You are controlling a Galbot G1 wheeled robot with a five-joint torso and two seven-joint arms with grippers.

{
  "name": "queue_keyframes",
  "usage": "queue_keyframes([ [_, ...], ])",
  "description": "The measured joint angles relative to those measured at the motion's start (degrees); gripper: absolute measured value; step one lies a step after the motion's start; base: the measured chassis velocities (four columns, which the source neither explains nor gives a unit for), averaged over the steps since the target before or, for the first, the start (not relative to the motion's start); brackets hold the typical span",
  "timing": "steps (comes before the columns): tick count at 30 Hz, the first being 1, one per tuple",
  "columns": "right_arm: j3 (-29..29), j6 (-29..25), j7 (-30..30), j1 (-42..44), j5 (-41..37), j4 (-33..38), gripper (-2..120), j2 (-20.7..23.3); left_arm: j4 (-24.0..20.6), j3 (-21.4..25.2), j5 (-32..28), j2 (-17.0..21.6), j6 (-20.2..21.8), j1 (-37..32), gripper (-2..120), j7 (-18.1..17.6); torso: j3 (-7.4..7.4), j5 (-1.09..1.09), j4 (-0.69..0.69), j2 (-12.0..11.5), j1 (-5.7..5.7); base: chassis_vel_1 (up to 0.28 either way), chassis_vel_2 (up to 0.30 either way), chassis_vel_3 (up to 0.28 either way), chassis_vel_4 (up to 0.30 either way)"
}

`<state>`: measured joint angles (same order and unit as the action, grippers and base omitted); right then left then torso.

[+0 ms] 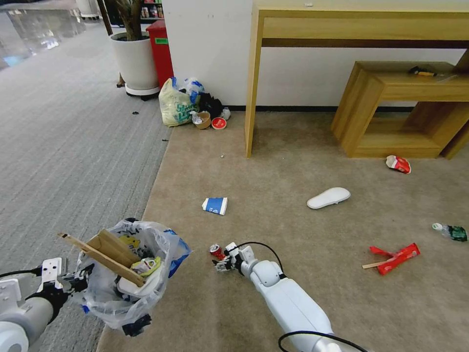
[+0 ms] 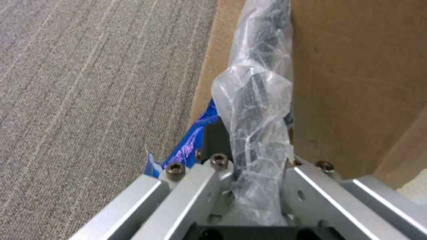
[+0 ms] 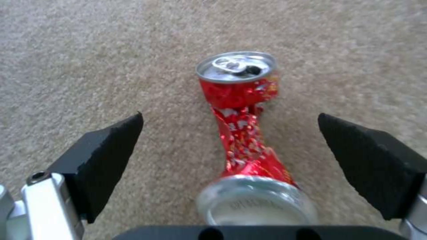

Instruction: Pick up the trash bin and place the garbage on the floor into it.

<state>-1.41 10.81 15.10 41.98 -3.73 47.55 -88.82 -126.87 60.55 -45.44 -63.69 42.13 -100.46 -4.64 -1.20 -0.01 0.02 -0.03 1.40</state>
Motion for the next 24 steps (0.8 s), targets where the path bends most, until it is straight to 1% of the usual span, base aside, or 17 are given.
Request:
queue_keyframes([
  [2, 0.36, -0.18, -0.02, -1.06, 0.8, -2.36, 100, -1.01, -0.28, -0.28, -0.02, 0.05, 0.0, 0.07, 0, -0.33, 0.0, 0.0, 0.0, 0.0, 0.0, 0.0, 0.0, 0.0, 0.0],
  [10, 0.61, 0.84, -0.11, -1.98, 0.98, -4.35, 100, -1.31, -0.39, -0.53, -0.01, 0.01, 0.0, 0.08, 0, -0.64, 0.0, 0.0, 0.01, 0.0, 0.0, 0.0, 0.0, 0.0, 0.0],
  [11, 0.6, 0.93, -0.11, -2.08, 0.98, -4.67, 98, -1.42, -0.39, -0.57, 0.0, 0.0, 0.0, 0.09, 0, -0.64, 0.0, 0.0, 0.01, 0.0, 0.0, 0.0, 0.0, 0.0, 0.0],
  [12, 0.72, 1.13, -0.09, -2.42, 1.02, -5.85, 86, -1.84, -0.35, -0.72, 0.05, -0.08, 0.0, 0.17, 0, -0.64, 0.0, 0.0, 0.0, 0.0, 0.0, 0.0, 0.0, 0.0, 0.0],
  [13, 0.72, 1.13, -0.09, -2.42, 1.02, -5.85, 86, -1.84, -0.35, -0.72, 0.05, -0.08, 0.0, 0.17, 0, -0.64, 0.0, 0.0, 0.0, 0.0, 0.0, 0.0, 0.0, 0.0, 0.0],
  [14, 0.83, 1.13, -0.09, -2.49, 1.15, -6.16, 83, -1.93, -0.33, -0.75, 0.07, -0.09, 0.0, 0.19, 0, -0.65, 0.0, 0.0, 0.0, 0.0, 0.0, 0.0, 0.0, 0.0, 0.0],
  [16, 1.12, 1.11, -0.09, -2.58, 1.39, -6.49, 70, -2.01, -0.29, -0.8, 0.07, -0.1, 0.0, 0.21, 0, -0.65, 0.01, -0.01, 0.02, 0.0, 0.0, 0.0, 0.0, 0.0, 0.0],
  [18, 1.19, 1.11, -0.1, -2.58, 1.43, -6.51, 68, -2.02, -0.28, -0.8, 0.08, -0.11, 0.0, 0.23, 0, -0.64, 0.01, -0.01, 0.02, 0.0, 0.0, 0.0, 0.0, 0.0, 0.0],
  [20, 1.38, 1.04, -0.2, -2.47, 1.65, -6.5, 57, -2.05, -0.25, -0.88, 0.09, -0.09, 0.0, 0.36, 0, -0.64, 0.01, -0.01, 0.03, 0.0, 0.0, 0.0, 0.0, 0.0, 0.0],
  [21, 1.43, 1.0, -0.26, -2.38, 1.71, -6.43, 53, -2.04, -0.25, -0.92, 0.09, -0.08, 0.0, 0.39, 0, -0.64, 0.01, -0.01, 0.03, 0.0, 0.0, 0.0, 0.0, 0.0, 0.0],
  [22, 1.43, 1.0, -0.26, -2.38, 1.71, -6.43, 53, -2.04, -0.25, -0.92, 0.09, -0.08, 0.0, 0.39, 0, -0.64, 0.01, -0.01, 0.03, 0.0, 0.0, 0.0, 0.0, 0.0, 0.0],
  [23, 1.45, 0.98, -0.27, -2.15, 1.72, -6.13, 46, -1.98, -0.25, -1.01, 0.09, -0.05, 0.0, 0.5, 0, -0.62, 0.01, 0.0, 0.01, 0.0, 0.0, 0.0, 0.0, 0.0, 0.0],
  [24, 1.5, 0.98, -0.29, -2.04, 1.72, -5.96, 43, -1.92, -0.25, -1.03, 0.09, -0.05, 0.0, 0.56, 0, -0.62, 0.01, 0.01, 0.0, 0.0, 0.0, 0.0, 0.0, 0.0, 0.0],
])
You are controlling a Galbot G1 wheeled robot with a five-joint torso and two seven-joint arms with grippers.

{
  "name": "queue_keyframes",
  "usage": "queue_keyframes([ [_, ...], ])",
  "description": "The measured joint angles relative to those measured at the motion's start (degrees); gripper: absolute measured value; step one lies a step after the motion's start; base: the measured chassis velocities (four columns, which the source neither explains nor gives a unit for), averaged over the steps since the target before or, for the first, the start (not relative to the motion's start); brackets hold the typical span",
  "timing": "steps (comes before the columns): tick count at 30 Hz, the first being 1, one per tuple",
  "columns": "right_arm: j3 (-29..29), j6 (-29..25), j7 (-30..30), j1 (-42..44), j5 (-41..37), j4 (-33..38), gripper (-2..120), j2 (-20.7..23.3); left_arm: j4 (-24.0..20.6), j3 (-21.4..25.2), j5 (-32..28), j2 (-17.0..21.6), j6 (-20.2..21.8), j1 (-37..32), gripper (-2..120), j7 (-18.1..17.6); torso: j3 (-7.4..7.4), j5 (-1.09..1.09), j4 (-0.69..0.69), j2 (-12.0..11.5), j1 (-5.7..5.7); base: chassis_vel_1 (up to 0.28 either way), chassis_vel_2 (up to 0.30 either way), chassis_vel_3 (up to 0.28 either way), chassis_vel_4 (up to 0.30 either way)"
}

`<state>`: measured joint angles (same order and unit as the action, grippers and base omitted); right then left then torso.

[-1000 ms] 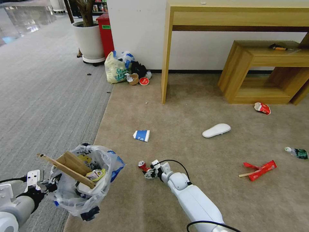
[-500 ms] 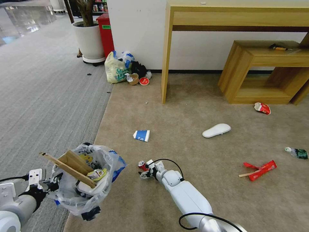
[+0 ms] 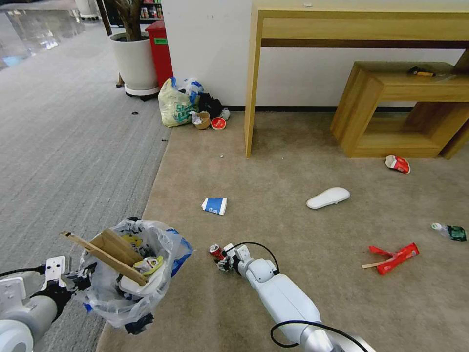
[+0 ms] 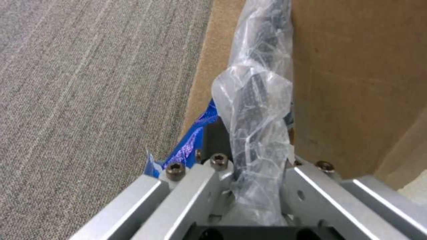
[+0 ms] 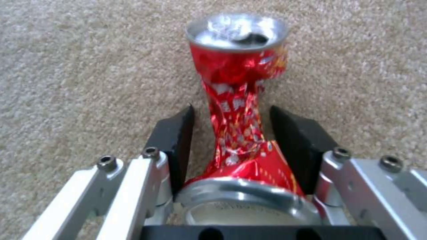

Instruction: Pick up the trash bin and place the garbage on the floor into it.

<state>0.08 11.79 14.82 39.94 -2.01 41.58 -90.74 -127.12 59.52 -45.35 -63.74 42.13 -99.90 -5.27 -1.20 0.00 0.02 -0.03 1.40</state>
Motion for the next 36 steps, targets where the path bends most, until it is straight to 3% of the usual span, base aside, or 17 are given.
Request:
queue_keyframes([
  [10, 0.19, 0.1, -0.36, 1.33, 0.17, 2.53, 41, 0.66, -0.01, -0.11, 0.01, 0.07, 0.0, 0.32, 0, 0.01, -0.01, 0.0, -0.01, 0.0, 0.0, 0.0, 0.0, 0.0, 0.0],
  [13, 0.93, 0.27, -1.13, 2.42, -0.27, 6.81, 41, 1.5, 0.0, -0.11, 0.0, 0.14, 0.0, 0.42, 0, 0.14, -0.01, 0.0, -0.01, 0.0, 0.0, 0.0, 0.0, 0.0, 0.0],
  [29, 2.52, 6.48, -4.14, 0.22, -11.66, 37.94, 41, 9.12, 0.83, -1.93, 0.17, 1.28, 0.0, 1.88, 0, 0.34, -0.01, 0.0, -0.01, 0.0, 0.0, 0.0, 0.0, 0.0, 0.0],
  [36, -1.74, 10.34, -4.15, -0.4, -18.1, 51.55, 41, 12.48, 1.72, -3.32, 0.33, 1.42, 0.0, 2.97, 0, 0.41, -0.01, 0.0, 0.0, 0.0, 0.0, 0.0, 0.0, 0.0, 0.0],
])
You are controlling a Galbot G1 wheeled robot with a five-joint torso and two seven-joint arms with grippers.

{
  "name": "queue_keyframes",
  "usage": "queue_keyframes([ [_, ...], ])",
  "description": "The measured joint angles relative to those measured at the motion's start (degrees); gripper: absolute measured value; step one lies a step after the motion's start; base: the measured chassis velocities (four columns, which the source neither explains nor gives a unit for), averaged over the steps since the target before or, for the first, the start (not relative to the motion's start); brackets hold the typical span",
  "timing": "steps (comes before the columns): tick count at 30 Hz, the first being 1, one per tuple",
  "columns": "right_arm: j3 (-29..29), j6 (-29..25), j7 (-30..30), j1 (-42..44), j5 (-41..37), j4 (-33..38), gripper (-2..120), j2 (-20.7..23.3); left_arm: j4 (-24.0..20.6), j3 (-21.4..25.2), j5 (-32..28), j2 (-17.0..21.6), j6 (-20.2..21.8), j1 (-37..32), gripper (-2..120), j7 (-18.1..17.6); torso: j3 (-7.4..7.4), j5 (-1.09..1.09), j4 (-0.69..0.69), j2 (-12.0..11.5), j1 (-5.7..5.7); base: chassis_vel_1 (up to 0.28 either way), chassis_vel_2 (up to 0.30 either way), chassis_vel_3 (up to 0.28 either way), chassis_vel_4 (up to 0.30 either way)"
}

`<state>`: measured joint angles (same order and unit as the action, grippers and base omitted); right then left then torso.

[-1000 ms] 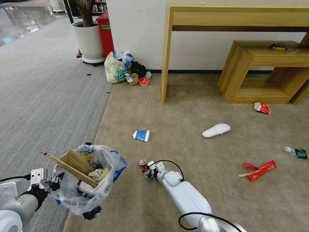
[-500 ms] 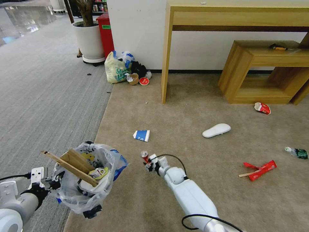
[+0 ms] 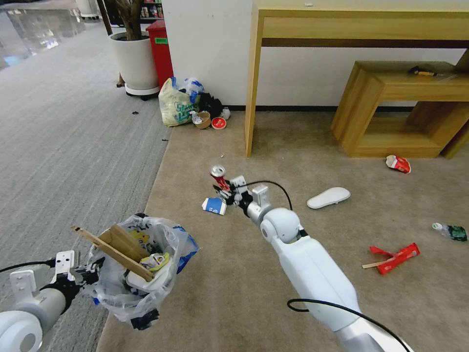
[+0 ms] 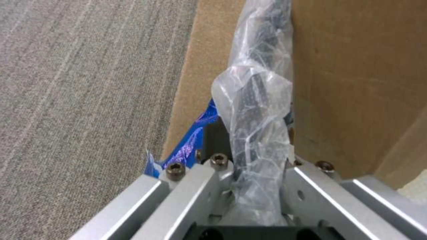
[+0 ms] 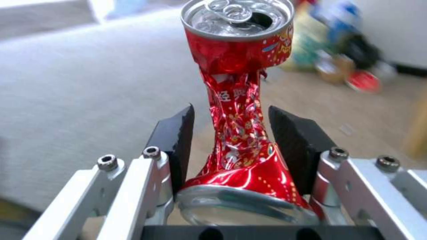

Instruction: Pick up the trash bin and place the garbage on the floor into it.

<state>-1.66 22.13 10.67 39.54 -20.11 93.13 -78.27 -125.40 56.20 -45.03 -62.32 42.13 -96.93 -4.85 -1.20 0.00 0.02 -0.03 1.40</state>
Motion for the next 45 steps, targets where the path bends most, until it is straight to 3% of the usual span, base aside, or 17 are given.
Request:
queue_keyframes([
  [9, -14.37, 3.3, -0.23, -1.01, -3.74, 12.18, 41, 2.62, 0.79, -1.43, 0.14, 0.76, 0.0, 1.47, 0, -0.08, 0.0, 0.0, -0.01, 0.0, 0.0, 0.0, 0.0, 0.0, 0.0],
  [15, -22.48, 4.81, -2.31, -1.7, -5.75, 12.67, 41, 2.25, 0.82, -1.52, -0.09, 0.91, 0.0, 1.93, 0, -0.16, 0.0, -0.01, -0.01, 0.0, 0.0, 0.0, 0.0, 0.0, 0.0],
  [21, -25.48, 5.18, -4.8, -1.62, -5.83, 10.83, 41, 1.66, 0.81, -1.32, -0.16, 0.69, 0.0, 1.91, 0, -0.09, 0.0, -0.01, -0.01, 0.0, 0.0, 0.0, 0.0, 0.0, 0.0],
  [22, -25.89, 5.24, -6.11, -1.51, -5.8, 10.28, 48, 1.49, 0.83, -1.28, -0.17, 0.57, 0.0, 1.9, 0, -0.01, 0.0, -0.01, -0.01, 0.0, 0.0, 0.0, 0.0, 0.0, 0.0],
  [37, -23.65, 5.03, -10.74, -0.31, -7.3, 11.27, 98, 1.37, 1.41, -0.8, -0.78, 0.53, 0.0, 2.44, 0, 0.37, 0.0, 0.0, -0.01, 0.0, 0.0, 0.0, 0.0, 0.0, 0.0],
  [45, -16.62, 5.08, -11.77, 2.29, -7.5, 13.14, 100, 1.88, 1.32, -0.19, -0.47, -0.28, 0.0, 1.63, 0, 1.1, 0.0, 0.0, -0.01, 0.0, 0.0, 0.0, 0.0, 0.0, 0.0],
])
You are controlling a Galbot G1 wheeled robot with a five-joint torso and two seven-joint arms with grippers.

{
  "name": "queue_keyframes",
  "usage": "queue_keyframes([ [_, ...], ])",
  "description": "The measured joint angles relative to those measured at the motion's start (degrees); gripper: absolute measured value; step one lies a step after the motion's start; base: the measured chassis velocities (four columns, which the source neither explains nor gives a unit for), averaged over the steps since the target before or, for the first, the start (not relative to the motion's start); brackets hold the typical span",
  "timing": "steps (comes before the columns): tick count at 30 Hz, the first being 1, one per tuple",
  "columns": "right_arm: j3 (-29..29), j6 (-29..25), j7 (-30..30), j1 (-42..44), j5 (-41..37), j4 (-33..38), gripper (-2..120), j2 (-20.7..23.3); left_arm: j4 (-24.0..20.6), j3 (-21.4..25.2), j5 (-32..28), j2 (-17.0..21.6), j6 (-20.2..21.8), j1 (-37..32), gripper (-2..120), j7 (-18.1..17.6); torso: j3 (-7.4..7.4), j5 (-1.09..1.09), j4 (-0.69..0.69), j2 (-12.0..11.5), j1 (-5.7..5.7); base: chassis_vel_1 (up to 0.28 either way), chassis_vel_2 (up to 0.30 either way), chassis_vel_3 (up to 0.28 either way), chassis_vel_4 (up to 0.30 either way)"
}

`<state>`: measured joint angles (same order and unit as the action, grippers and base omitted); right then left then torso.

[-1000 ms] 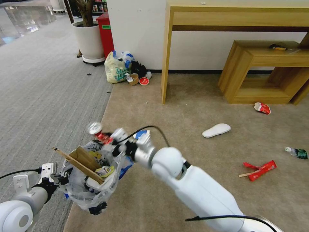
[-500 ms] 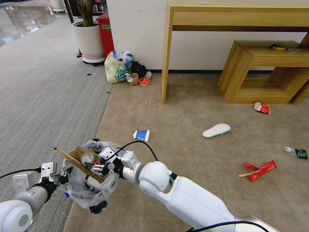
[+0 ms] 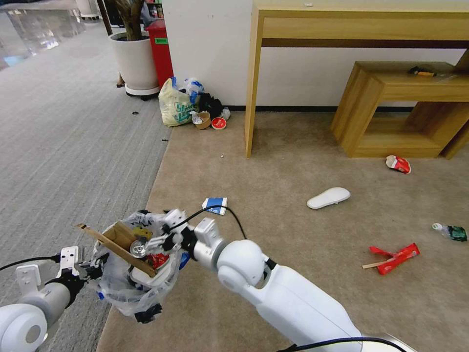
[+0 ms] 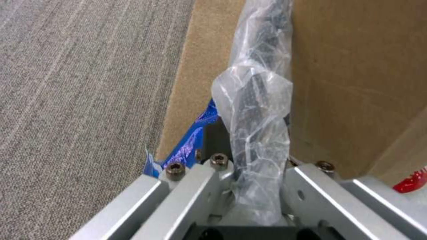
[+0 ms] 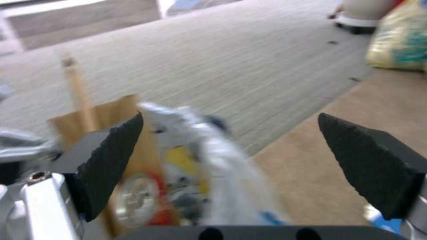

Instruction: Pick up the trash bin and place the garbage on the floor into it.

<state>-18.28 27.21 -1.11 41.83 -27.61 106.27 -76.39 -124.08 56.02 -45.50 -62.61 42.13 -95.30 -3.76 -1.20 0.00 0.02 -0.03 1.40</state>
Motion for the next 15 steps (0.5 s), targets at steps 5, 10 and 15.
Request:
queue_keyframes([
  [5, 4.42, 0.02, -1.06, 2.18, -0.11, 1.18, 100, 0.96, -0.32, 0.35, 0.01, -0.39, 0.0, -0.43, 0, 0.19, 0.0, 0.0, 0.0, 0.0, 0.0, 0.0, 0.0, 0.0, 0.0],
  [10, 10.86, 0.08, -2.69, 8.77, 0.83, 2.86, 100, 2.51, -0.76, 1.42, 0.16, -0.87, 0.0, -1.47, 0, 0.66, 0.0, 0.01, 0.01, 0.0, 0.0, 0.0, 0.0, 0.0, 0.0],
  [15, 17.19, -0.03, -2.3, 15.35, 4.88, 4.29, 100, 2.89, -1.22, 2.09, 0.25, -1.07, 0.0, -2.49, 0, 1.17, 0.0, 0.01, 0.01, 0.0, 0.0, 0.0, 0.0, 0.0, 0.0],
])
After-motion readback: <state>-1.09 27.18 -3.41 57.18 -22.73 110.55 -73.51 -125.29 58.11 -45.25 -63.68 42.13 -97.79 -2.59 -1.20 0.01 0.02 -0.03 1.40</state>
